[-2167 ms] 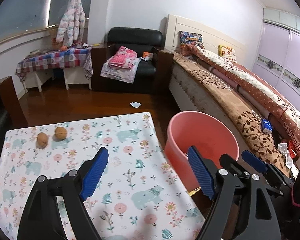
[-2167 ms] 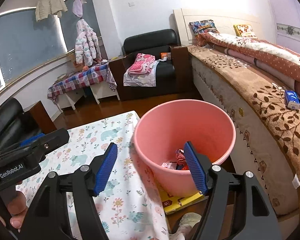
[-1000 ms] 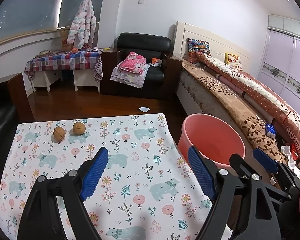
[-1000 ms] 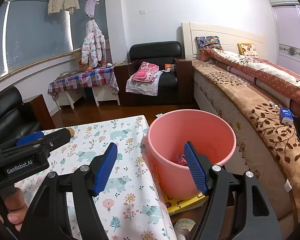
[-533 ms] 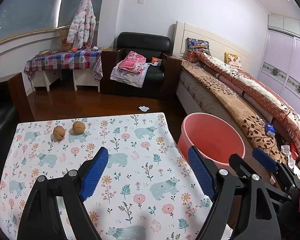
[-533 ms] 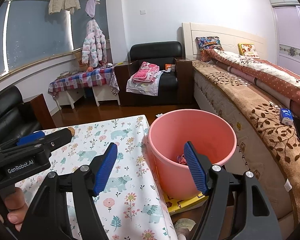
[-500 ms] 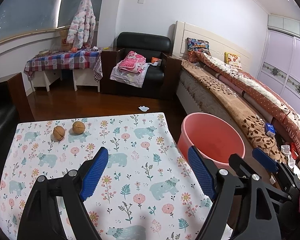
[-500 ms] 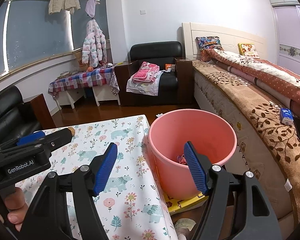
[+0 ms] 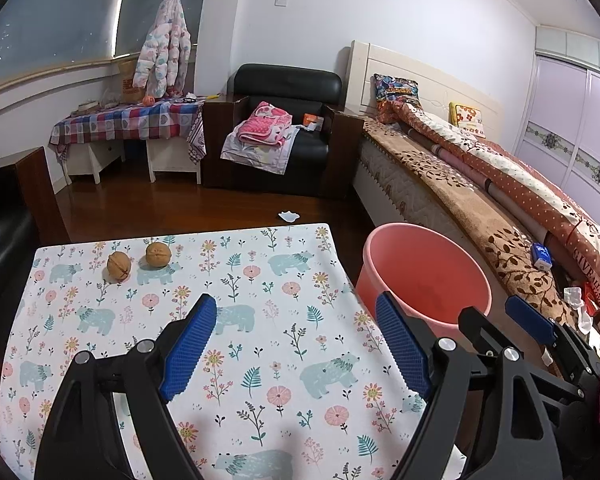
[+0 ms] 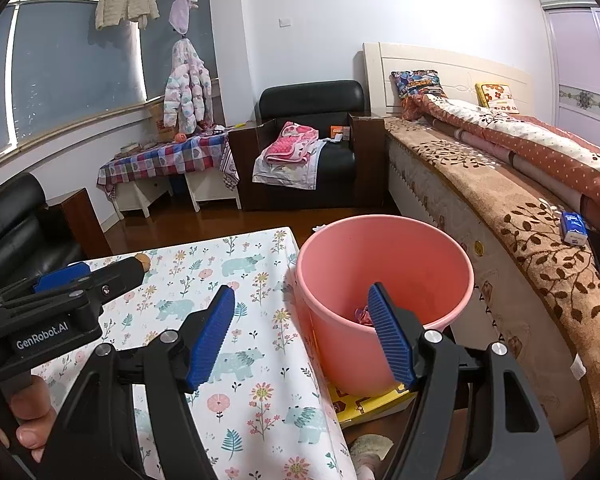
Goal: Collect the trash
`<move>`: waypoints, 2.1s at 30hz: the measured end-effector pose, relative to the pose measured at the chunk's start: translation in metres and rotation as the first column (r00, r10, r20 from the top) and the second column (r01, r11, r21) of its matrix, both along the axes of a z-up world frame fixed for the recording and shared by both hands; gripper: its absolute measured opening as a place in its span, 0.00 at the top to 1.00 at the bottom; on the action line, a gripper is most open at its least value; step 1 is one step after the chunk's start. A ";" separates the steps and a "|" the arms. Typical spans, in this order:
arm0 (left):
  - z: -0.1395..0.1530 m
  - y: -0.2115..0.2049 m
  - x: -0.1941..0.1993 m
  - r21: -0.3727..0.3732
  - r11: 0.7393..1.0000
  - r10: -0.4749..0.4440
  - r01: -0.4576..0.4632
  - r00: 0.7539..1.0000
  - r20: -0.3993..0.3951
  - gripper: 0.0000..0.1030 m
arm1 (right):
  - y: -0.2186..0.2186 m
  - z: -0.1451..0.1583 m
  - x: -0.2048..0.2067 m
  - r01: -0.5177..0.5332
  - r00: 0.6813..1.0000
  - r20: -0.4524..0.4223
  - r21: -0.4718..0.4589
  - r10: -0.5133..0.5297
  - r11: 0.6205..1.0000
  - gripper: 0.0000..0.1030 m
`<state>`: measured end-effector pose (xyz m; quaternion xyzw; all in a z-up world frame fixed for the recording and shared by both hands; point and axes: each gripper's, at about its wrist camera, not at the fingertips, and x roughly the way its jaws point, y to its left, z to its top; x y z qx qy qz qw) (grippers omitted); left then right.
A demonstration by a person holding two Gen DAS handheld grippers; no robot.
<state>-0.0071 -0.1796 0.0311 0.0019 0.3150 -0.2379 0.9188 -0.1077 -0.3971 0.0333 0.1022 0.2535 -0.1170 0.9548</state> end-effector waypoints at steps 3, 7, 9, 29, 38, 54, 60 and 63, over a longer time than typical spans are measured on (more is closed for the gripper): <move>0.000 0.000 0.000 -0.001 1.000 0.000 0.000 1.000 -0.001 0.22 | 0.001 -0.001 0.000 0.002 1.000 0.002 -0.001 -0.002 1.000 0.33; 0.000 0.000 -0.001 0.002 1.000 -0.002 0.002 1.000 0.001 0.22 | -0.001 -0.004 -0.001 0.006 1.000 0.004 0.000 -0.006 1.000 0.33; 0.000 0.000 -0.001 0.003 1.000 -0.001 0.001 1.000 0.002 0.22 | -0.001 -0.004 -0.002 0.005 1.000 0.004 0.000 -0.005 1.000 0.33; -0.001 0.002 -0.002 0.009 1.000 -0.003 0.003 1.000 0.006 0.22 | 0.002 -0.004 -0.002 0.004 1.000 0.004 -0.001 -0.004 1.000 0.33; -0.001 0.000 -0.003 0.010 1.000 -0.003 0.003 1.000 0.005 0.22 | 0.002 -0.003 -0.002 0.005 1.000 0.004 0.000 -0.005 1.000 0.33; -0.002 0.000 -0.004 0.015 1.000 -0.008 0.008 1.000 0.003 0.22 | 0.001 -0.002 -0.001 0.006 1.000 0.001 0.000 -0.006 1.000 0.33; -0.003 -0.002 -0.005 0.017 1.000 -0.011 0.011 1.000 0.001 0.22 | 0.000 -0.002 -0.001 0.006 1.000 0.000 0.002 -0.006 1.000 0.33; -0.002 -0.003 -0.005 0.018 1.000 -0.010 0.010 1.000 0.001 0.22 | 0.000 -0.002 -0.002 0.007 1.000 -0.001 0.003 -0.007 1.000 0.33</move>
